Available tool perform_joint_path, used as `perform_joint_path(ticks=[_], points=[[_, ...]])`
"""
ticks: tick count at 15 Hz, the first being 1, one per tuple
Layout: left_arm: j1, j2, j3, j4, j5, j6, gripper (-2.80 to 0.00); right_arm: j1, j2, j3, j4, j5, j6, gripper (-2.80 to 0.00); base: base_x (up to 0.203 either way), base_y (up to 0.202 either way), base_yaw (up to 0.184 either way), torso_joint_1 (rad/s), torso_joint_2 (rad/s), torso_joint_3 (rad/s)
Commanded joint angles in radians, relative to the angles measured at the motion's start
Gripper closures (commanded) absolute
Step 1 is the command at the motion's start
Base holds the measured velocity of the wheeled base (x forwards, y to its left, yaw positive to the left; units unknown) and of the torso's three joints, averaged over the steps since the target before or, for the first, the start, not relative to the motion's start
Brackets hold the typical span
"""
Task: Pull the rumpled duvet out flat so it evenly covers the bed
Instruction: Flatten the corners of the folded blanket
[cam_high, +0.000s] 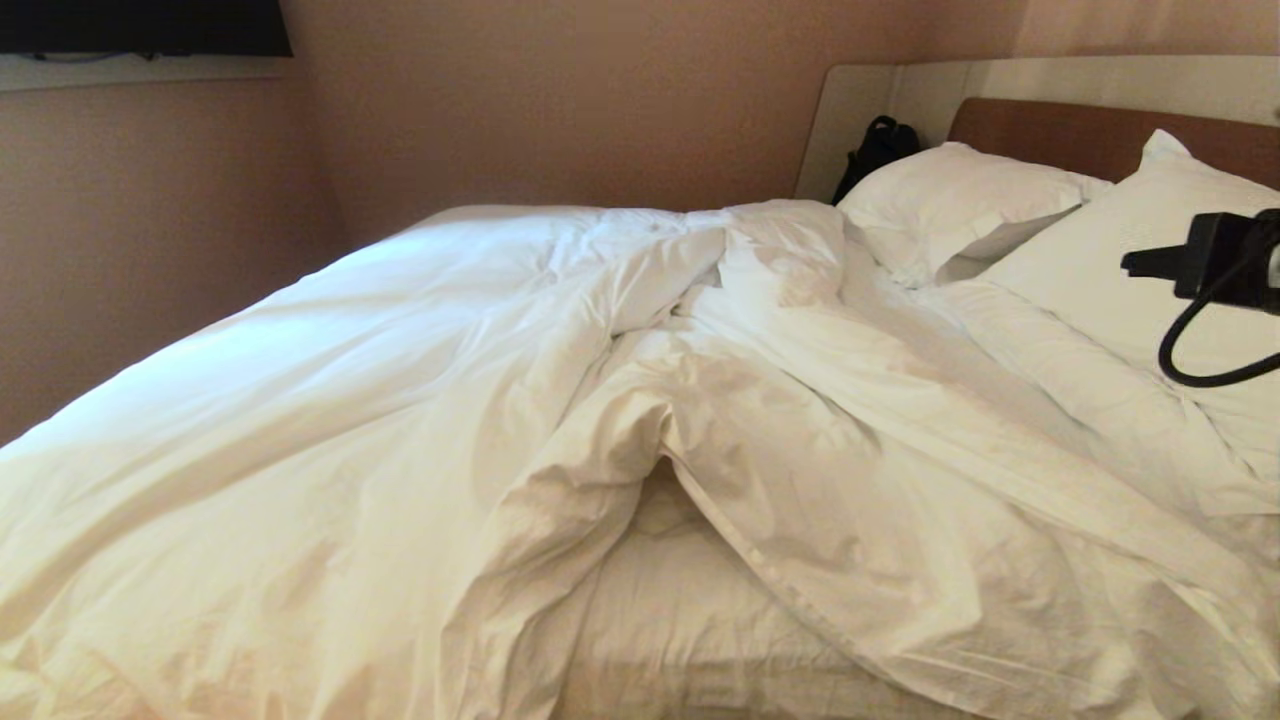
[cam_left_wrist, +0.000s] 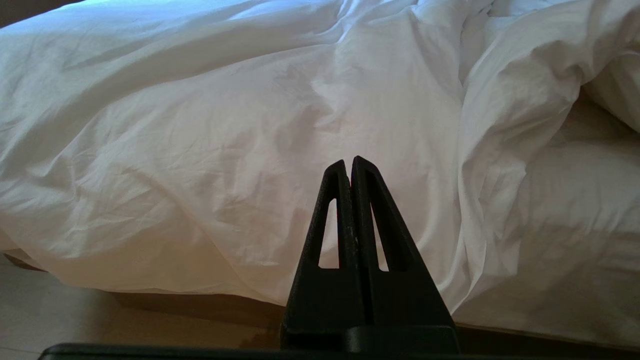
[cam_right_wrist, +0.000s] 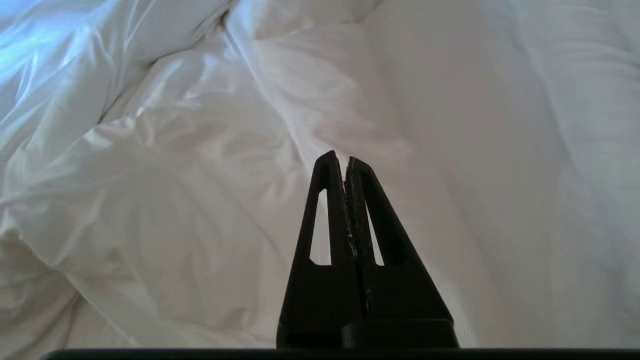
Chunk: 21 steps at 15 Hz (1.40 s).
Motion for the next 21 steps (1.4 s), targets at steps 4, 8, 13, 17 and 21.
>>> perform_joint_path(ticks=[4, 8, 13, 17, 21], points=[[0.000, 0.000, 0.000, 0.000, 0.001, -0.001, 0.00, 0.082, 0.199, -0.115, 0.001, -0.059, 0.001, 0.00, 0.000, 0.000, 0.000, 0.000, 0.00, 0.000], [0.000, 0.000, 0.000, 0.000, 0.001, -0.001, 0.00, 0.136, 0.457, -0.362, 0.000, -0.179, 0.003, 0.00, 0.000, 0.000, 0.000, 0.000, 0.00, 0.000], [0.000, 0.000, 0.000, 0.000, 0.001, -0.001, 0.00, 0.168, 0.663, -0.613, 0.105, -0.195, -0.001, 0.00, 0.000, 0.000, 0.000, 0.000, 0.00, 0.000], [0.000, 0.000, 0.000, 0.000, 0.001, -0.001, 0.00, 0.209, 0.728, -0.616, 0.100, -0.190, -0.002, 0.00, 0.000, 0.000, 0.000, 0.000, 0.00, 0.000], [0.000, 0.000, 0.000, 0.000, 0.001, -0.001, 0.00, 0.235, 0.781, -0.618, 0.096, -0.189, -0.002, 0.00, 0.000, 0.000, 0.000, 0.000, 0.00, 0.000]])
